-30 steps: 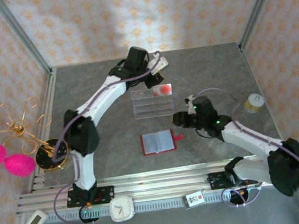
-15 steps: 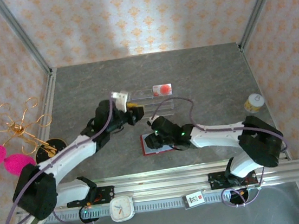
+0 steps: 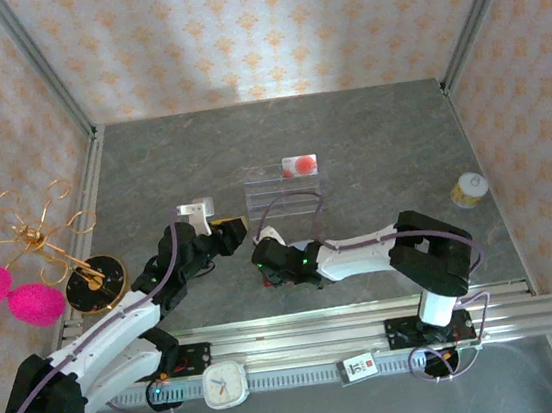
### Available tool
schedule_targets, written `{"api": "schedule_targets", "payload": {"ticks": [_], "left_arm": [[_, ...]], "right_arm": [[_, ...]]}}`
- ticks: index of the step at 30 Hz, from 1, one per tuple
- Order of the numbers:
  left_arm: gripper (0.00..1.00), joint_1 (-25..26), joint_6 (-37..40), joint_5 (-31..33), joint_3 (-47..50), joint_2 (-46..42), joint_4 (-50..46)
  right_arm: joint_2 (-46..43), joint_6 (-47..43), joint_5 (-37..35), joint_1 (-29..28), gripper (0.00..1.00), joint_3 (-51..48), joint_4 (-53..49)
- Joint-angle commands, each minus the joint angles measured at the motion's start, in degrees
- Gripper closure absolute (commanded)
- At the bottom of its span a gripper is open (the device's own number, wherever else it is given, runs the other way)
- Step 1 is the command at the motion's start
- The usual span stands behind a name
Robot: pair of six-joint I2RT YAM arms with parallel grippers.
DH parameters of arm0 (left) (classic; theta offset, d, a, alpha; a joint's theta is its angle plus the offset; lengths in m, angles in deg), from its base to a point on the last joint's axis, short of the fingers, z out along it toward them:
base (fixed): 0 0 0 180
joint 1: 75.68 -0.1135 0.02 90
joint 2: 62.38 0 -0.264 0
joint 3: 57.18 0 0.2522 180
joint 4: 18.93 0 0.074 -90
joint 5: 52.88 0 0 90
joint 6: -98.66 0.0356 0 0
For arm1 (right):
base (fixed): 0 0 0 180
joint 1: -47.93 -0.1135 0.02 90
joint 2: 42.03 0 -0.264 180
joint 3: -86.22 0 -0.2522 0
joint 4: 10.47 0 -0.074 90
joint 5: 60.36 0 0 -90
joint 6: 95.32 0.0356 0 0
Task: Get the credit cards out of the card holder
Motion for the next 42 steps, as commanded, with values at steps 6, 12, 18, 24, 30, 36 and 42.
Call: {"api": "schedule_targets", "payload": {"ticks": [6,12,18,24,30,36,42], "left_arm": [[0.6,-0.1,-4.0,-1.1,4.4,2.5,3.0],[0.83,3.4,-5.9,-2.5,6.9,7.8,6.9],[0.95,9.8,-6.1,-2.6,4.6,17.1,10.8],[0.96,11.9,-6.0,-5.4,0.3,26.7,14.3],[0.95,16.3,-5.4,-7.7,-7.4,35.2,14.0],[0.95,19.8,-7.0,-11.7,-10.5,43.6,15.1],[0.93,18.9,-8.1,-5.1,-6.4,32.0,11.6]], "right_arm": [[-2.1,4.4,-1.4,0.1,1.0,-3.4,3.0],[-8.9,9.0,5.0,2.6,1.0,-9.3,13.9],[-10.8,11.8,6.3,3.2,1.0,-11.3,15.9],[-16.4,15.5,2.4,3.2,0.76,-15.0,15.3],[-29.2,19.5,-3.5,3.7,0.66,-21.1,10.7],[-38.7,22.7,-5.1,4.6,0.66,-24.3,4.4],[-41.6,21.0,1.7,7.4,0.67,-24.2,4.0]]}}
